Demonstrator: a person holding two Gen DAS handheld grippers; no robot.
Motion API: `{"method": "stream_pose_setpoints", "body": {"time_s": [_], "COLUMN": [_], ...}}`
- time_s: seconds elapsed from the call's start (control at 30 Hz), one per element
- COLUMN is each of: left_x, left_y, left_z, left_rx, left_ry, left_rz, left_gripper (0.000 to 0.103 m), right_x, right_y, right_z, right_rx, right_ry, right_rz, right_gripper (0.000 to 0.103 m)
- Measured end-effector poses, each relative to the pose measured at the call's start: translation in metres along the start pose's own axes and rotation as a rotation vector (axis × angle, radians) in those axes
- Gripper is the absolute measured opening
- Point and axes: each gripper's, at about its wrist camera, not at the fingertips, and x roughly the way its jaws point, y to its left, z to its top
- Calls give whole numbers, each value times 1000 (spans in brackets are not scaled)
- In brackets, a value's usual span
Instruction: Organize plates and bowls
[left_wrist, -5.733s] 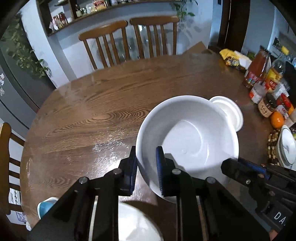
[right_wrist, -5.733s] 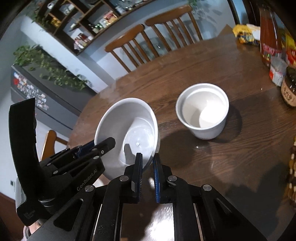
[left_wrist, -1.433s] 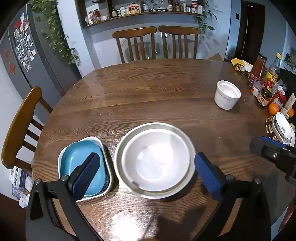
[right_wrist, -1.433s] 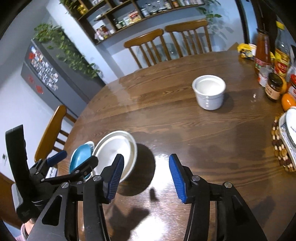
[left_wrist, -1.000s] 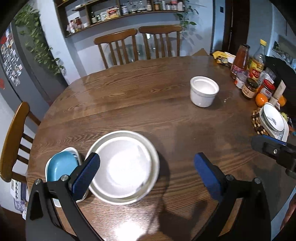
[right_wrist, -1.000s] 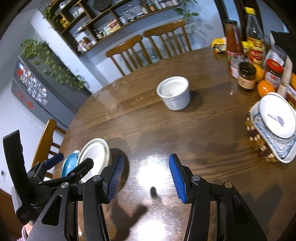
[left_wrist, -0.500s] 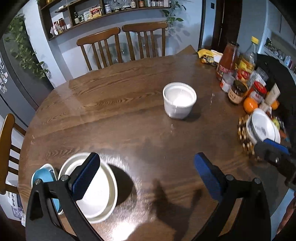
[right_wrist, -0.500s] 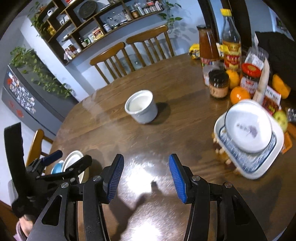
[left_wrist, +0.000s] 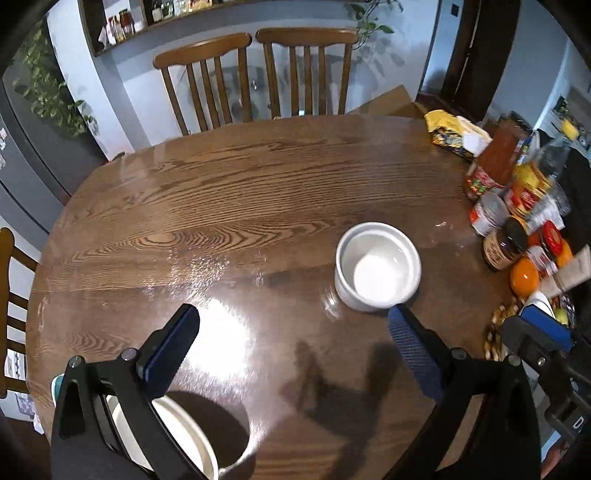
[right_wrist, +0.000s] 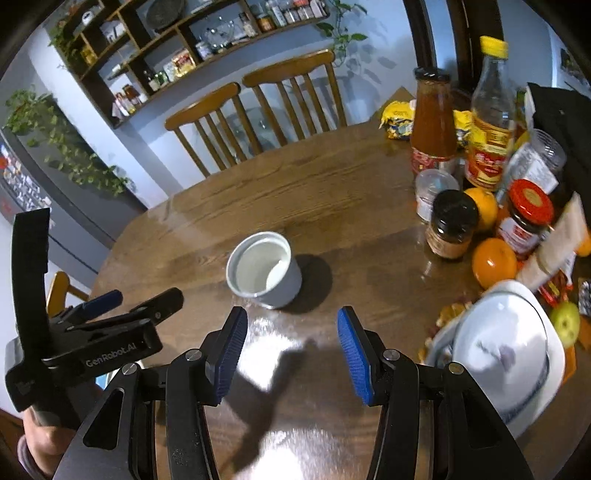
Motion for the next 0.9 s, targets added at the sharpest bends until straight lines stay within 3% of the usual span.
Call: {"method": "stream_pose_setpoints", "body": {"time_s": [0.27, 0.47, 0.53, 0.67, 0.8, 0.9], "left_x": [42, 71, 78, 84, 86, 90], "left_y": [-4, -7, -11, -15, -19, -24], "left_z": [10, 12, 11, 10, 10, 9], "left_rx": [3, -37, -40, -33, -38, -33], "left_ry": [61, 113, 122, 114, 113, 122], "left_rz": [-13, -59, -72, -89, -130, -146], "left_gripper": [99, 79, 69, 61, 43, 39], "right_x": [58, 98, 106, 117, 122, 123], "right_y": [-2, -6, -6, -4, -7, -9], "right_z": [25, 32, 33, 33, 33, 33], "right_rx": [49, 105, 107, 106, 110, 106], "right_ry": [86, 152, 168, 197, 207, 213], "right_rz": [4, 55, 71, 88, 101, 106], "right_gripper": [52, 51, 46, 37, 25, 21]}}
